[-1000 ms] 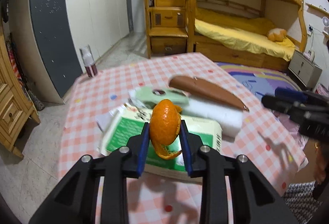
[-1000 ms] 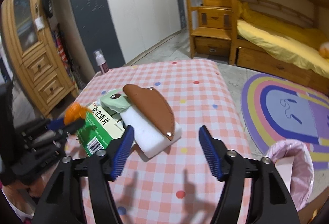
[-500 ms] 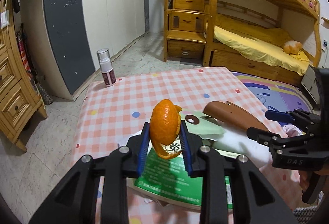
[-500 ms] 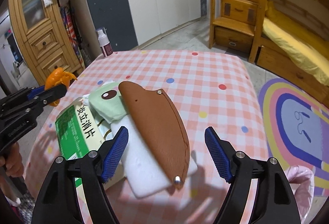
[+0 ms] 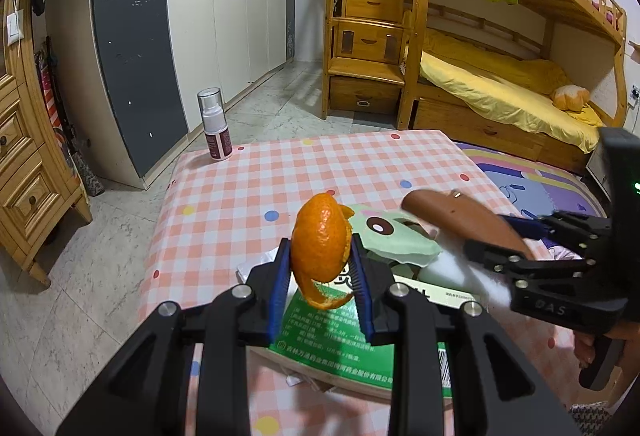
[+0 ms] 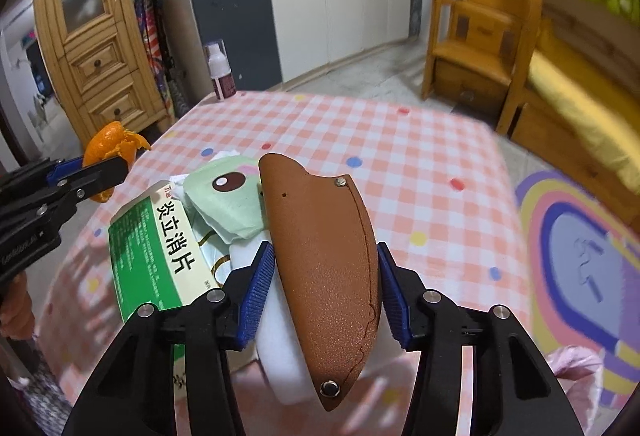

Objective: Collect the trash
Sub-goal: 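Carry the orange peel and leather sheath over the wastebasket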

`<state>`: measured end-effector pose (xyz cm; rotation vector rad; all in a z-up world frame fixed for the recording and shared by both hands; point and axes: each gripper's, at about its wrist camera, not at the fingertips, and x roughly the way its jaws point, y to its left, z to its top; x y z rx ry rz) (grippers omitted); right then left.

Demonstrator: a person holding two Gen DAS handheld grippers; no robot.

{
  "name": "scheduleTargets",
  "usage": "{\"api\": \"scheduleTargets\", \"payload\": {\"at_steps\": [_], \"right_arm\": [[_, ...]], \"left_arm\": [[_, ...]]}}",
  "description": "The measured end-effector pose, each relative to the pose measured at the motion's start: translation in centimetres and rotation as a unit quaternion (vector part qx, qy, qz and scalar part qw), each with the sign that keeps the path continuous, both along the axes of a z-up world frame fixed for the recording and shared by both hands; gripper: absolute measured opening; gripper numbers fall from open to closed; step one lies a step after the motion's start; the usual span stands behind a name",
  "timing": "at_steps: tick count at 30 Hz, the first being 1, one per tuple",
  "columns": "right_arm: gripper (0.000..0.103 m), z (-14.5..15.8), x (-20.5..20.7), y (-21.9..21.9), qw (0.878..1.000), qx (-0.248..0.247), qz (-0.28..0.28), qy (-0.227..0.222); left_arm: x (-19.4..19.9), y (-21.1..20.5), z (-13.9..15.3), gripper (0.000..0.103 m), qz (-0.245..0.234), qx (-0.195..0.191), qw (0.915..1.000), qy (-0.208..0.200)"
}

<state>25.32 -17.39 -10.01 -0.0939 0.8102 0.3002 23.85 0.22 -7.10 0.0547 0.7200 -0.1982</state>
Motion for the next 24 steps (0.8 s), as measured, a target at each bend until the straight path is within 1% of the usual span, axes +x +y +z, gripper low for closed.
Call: {"api": "scheduleTargets", "payload": {"at_steps": [1,3,5,7,11,15,18,19,20,24], "right_arm": [[0.050,0.7,-0.7,-0.1,1.000,-0.004,-0.008,-0.013],[0.050,2.0,-2.1,-0.5,0.999,0.006,-0.021,-0.034],[0.050,3.3,-4.0,-0.8,0.998,0.019,-0.033,-0.049],[0.050,3.8,-5.8,-1.0,0.997,0.024,-0.047,-0.061],[0.050,4.2,-8.4,-2.0,0.994,0.039,-0.070,-0.069],[0.050,4.8,-10.2,-4.0,0.990,0.049,-0.097,-0.089],[0.051,5.1,-10.8,-6.1,0.985,0.096,-0.120,-0.084],[0.051,5.1,-11.0,-7.0,0.981,0.119,-0.129,-0.079],[0.051,5.2,-11.3,-7.8,0.978,0.132,-0.140,-0.076],[0.051,6.0,-12.9,-10.8,0.970,0.125,-0.189,-0.088]], "left_arm": [[-0.3,0.0,0.1,0.027,-0.002,-0.001,1.0000,-0.002],[-1.0,0.0,0.2,0.027,-0.009,-0.002,0.9999,-0.006],[-2.0,-0.3,0.3,0.027,-0.023,-0.006,0.9996,-0.011],[-3.1,-0.8,0.4,0.027,-0.045,-0.012,0.9988,-0.016],[-4.7,-2.0,0.6,0.027,-0.089,-0.029,0.9953,-0.025],[-5.5,-3.1,0.7,0.027,-0.107,-0.041,0.9928,-0.034],[-5.7,-4.7,0.6,0.027,-0.118,-0.046,0.9912,-0.038],[-5.8,-5.3,0.7,0.027,-0.122,-0.046,0.9907,-0.039],[-5.9,-6.3,0.6,0.027,-0.129,-0.045,0.9898,-0.039],[-6.7,-9.6,0.5,0.027,-0.159,-0.047,0.9855,-0.036]]}}
